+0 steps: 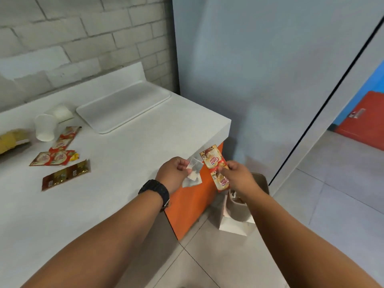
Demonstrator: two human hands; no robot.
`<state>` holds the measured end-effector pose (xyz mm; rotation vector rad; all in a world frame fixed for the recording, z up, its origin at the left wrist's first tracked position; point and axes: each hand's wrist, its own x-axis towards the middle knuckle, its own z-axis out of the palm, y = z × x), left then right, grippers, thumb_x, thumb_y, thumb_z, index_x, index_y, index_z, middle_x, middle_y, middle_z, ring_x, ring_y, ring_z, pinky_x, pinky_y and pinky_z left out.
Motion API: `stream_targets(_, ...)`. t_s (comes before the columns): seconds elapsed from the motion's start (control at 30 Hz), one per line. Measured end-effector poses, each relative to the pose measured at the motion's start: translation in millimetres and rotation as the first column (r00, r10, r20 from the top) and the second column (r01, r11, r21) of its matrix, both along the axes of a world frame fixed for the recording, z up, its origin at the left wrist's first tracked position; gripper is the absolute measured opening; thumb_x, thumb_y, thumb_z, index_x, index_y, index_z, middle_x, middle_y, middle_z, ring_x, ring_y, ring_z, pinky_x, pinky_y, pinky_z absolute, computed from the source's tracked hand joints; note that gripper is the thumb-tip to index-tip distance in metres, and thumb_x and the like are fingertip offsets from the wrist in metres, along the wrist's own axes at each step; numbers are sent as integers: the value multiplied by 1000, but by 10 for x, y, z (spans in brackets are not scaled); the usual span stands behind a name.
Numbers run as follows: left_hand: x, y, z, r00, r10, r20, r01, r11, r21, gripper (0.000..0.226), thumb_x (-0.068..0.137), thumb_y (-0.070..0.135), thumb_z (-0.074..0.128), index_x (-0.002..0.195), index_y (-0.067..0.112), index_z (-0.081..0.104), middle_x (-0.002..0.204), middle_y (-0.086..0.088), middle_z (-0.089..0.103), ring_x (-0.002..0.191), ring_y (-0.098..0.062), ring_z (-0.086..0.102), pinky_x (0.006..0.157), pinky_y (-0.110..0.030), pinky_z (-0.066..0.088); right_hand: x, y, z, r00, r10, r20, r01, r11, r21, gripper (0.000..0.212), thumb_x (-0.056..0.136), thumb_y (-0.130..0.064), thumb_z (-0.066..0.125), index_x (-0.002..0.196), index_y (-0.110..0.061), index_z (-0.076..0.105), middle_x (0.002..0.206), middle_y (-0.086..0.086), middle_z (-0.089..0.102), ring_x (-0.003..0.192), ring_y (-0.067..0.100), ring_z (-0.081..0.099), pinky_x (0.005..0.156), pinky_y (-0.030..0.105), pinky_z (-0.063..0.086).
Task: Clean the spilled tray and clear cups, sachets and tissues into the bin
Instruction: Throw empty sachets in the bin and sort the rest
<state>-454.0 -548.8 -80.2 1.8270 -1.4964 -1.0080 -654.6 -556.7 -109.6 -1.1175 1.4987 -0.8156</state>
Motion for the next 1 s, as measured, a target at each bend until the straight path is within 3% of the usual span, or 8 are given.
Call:
stream_targets(0.17, -438, -267, -290, 986, -162, 35, 157, 981, 110, 12, 87, 22, 63, 97, 29, 61, 91, 12, 61, 92, -14, 60, 84, -28, 48, -496, 54, -342, 979, -204, 11, 202, 975, 89, 9, 96, -17, 56, 99, -17, 64, 88, -1, 70, 72, 10, 69, 52, 20, 54)
stream_targets(0.3, -860, -457, -596, 976, -216, 21, 208, 958, 196, 10, 90, 19, 60, 94, 28, 59, 84, 11, 58, 88, -14, 57, 77, -24, 45, -880, 54, -724, 952, -300, -58, 305, 937, 168, 29, 91, -5, 54, 111, -26, 60, 107, 2, 69, 96, 24, 67, 83, 44, 58)
stream_targets(0.43, -1351, -778, -960, 978, -210, 19, 198, 946, 257, 10, 90, 13, 59, 97, 20, 62, 80, 8, 55, 82, -13, 54, 64, -19, 40, -1360, -173, -1049, 924, -369, -101, 382, 884, 270, 27, 88, 0, 52, 96, -24, 59, 88, -5, 65, 86, 23, 66, 78, 41, 57)
stream_targets(0.6, -1913, -1263, -1618, 991, -126, -43, 133, 923, 361, 16, 88, 9, 61, 104, 13, 64, 93, -1, 64, 88, -18, 59, 82, -29, 47, -1818, -665, -1558, 941, -319, -112, 337, 855, 394, 25, 88, -4, 54, 86, -28, 58, 94, 5, 68, 88, 30, 68, 81, 52, 57)
stream_targets(0.73, -2177, -1508, -2048, 974, -182, -135, 226, 818, 528, 53, 90, 24, 62, 138, 13, 43, 131, -8, 53, 123, -24, 51, 105, -37, 41, -2005, -1038, -2066, 983, -182, -11, 165, 864, 476, 41, 90, -21, 61, 128, -31, 49, 102, -3, 63, 84, 18, 63, 72, 37, 56)
stream_targets(0.8, -2210, -1473, -2105, 940, -337, -54, 300, 738, 605, 65, 92, 36, 58, 147, 15, 31, 148, -6, 40, 135, -23, 40, 110, -31, 34, -2102, -1105, -2381, 992, -47, -121, 99, 873, 477, 55, 88, -31, 62, 140, -25, 45, 120, 1, 64, 103, 24, 63, 89, 40, 52)
stream_targets(0.9, -2101, -1334, -2047, 914, -405, 3, 315, 717, 622, 64, 94, 34, 55, 148, 14, 27, 152, -2, 33, 139, -21, 34, 112, -28, 29, -2046, -1068, -2290, 983, 46, -178, 49, 869, 493, 47, 92, -24, 60, 137, -14, 50, 134, 9, 57, 116, 24, 57, 107, 40, 42)
stream_targets(1.0, -1906, -1225, -1924, 942, -327, 69, 208, 735, 645, 75, 92, 44, 54, 151, 16, 18, 158, 0, 21, 144, -19, 23, 117, -31, 21, -1957, -1085, -2049, 994, 46, -104, 14, 857, 515, 24, 94, -17, 57, 118, -19, 60, 115, 4, 59, 101, 14, 52, 92, 28, 46)
